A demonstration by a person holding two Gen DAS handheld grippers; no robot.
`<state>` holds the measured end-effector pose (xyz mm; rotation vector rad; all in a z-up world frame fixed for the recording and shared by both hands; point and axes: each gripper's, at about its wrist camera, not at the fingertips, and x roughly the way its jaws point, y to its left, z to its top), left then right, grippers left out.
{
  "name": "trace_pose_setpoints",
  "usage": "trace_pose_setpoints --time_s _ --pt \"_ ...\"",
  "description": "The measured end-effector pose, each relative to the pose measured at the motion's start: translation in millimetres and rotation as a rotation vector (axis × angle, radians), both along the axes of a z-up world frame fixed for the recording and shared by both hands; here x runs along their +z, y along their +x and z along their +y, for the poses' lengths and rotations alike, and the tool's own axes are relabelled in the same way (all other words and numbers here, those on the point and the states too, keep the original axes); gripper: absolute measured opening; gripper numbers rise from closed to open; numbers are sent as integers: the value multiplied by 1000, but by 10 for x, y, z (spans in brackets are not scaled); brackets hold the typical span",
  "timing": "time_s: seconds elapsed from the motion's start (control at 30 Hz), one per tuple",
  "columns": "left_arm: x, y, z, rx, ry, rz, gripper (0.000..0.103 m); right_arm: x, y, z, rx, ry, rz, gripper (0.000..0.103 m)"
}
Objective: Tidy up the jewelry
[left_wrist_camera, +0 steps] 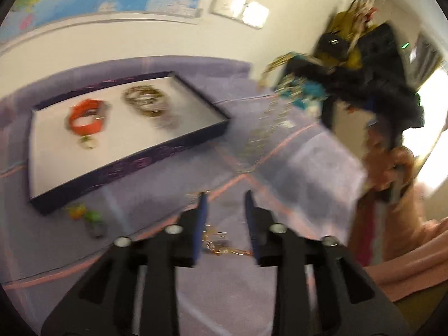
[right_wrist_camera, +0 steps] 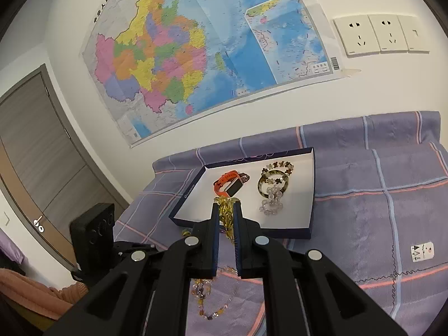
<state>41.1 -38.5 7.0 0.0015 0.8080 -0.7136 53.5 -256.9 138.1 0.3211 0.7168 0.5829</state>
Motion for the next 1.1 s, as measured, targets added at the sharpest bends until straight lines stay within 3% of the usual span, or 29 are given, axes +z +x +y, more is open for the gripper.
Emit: trace_pose_setpoints --time_s 0.13,0.27,0.37,0.8,1.1 --pt "-59 -3 297 139 54 -26 30 -24 8 41 9 -1 2 8" --pt "-102 37 572 289 162 -59 31 -38 27 109 22 -9 2 8" --pt "-177 133 681 341 228 -51 31 -43 49 146 27 -18 4 8" --pt "-372 310 473 275 295 -10 36 -52 50 207 10 -35 7 8" --pt "-417 353 494 326 290 -8 24 -146 24 340 -56 -8 -15 8"
